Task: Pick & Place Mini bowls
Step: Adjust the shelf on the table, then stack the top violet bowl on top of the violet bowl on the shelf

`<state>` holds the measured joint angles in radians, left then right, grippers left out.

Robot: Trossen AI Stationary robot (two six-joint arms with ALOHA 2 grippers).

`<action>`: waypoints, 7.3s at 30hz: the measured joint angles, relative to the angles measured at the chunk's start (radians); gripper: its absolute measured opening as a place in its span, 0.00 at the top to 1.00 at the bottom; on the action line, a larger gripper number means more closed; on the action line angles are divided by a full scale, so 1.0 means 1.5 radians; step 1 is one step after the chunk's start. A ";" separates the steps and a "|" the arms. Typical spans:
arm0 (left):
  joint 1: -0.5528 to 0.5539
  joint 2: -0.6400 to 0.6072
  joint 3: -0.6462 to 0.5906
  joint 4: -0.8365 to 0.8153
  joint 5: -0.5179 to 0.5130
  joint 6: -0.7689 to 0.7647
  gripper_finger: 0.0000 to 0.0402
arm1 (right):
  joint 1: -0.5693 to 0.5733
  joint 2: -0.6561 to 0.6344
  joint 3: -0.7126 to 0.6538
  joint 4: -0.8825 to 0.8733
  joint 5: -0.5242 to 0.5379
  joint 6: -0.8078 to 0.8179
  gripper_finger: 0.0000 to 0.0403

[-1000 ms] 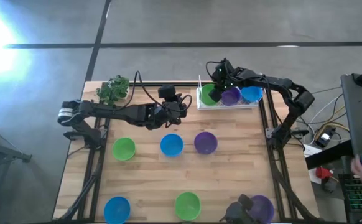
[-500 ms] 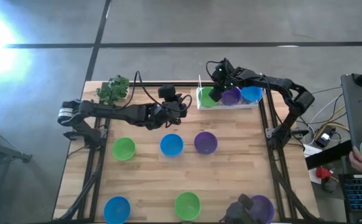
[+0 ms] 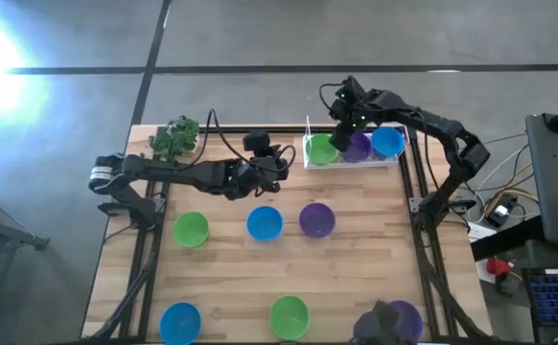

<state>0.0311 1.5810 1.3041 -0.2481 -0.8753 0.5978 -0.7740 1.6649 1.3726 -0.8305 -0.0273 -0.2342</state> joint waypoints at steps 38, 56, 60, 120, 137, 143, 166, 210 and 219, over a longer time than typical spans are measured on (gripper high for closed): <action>0.000 0.000 0.000 -0.005 -0.004 0.000 0.79 | 0.142 -0.018 -0.100 0.200 -0.102 -0.218 0.91; 0.000 0.000 0.000 -0.069 -0.007 -0.044 0.79 | 0.140 -0.064 -0.100 0.214 -0.102 -0.191 0.91; 0.000 0.000 0.000 -0.086 -0.008 -0.071 0.79 | 0.162 -0.095 -0.100 0.182 -0.103 -0.187 0.91; -0.010 -0.001 0.000 -0.219 -0.003 -0.199 0.79 | 0.366 -0.204 -0.410 0.345 -0.102 0.001 0.70; -0.010 -0.001 0.000 -0.219 -0.003 -0.199 0.79 | 0.365 -0.204 -0.514 0.514 -0.102 0.117 0.71; -0.010 -0.001 0.000 -0.219 -0.003 -0.199 0.79 | 0.365 -0.204 -0.531 0.546 -0.102 0.146 0.72; -0.010 -0.001 0.000 -0.219 -0.003 -0.199 0.79 | 0.365 -0.204 -0.562 0.583 -0.101 0.169 0.72; -0.010 -0.001 0.000 -0.219 -0.003 -0.185 0.79 | 0.342 -0.150 -0.539 0.597 -0.102 0.190 0.97; -0.010 -0.001 0.000 -0.219 -0.003 -0.184 0.79 | 0.262 -0.257 -0.520 0.488 -0.056 0.220 0.97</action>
<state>0.0162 1.5791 1.3041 -0.5770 -0.8799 0.3214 -0.3807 1.2799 0.5924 -0.0989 -0.1114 0.0964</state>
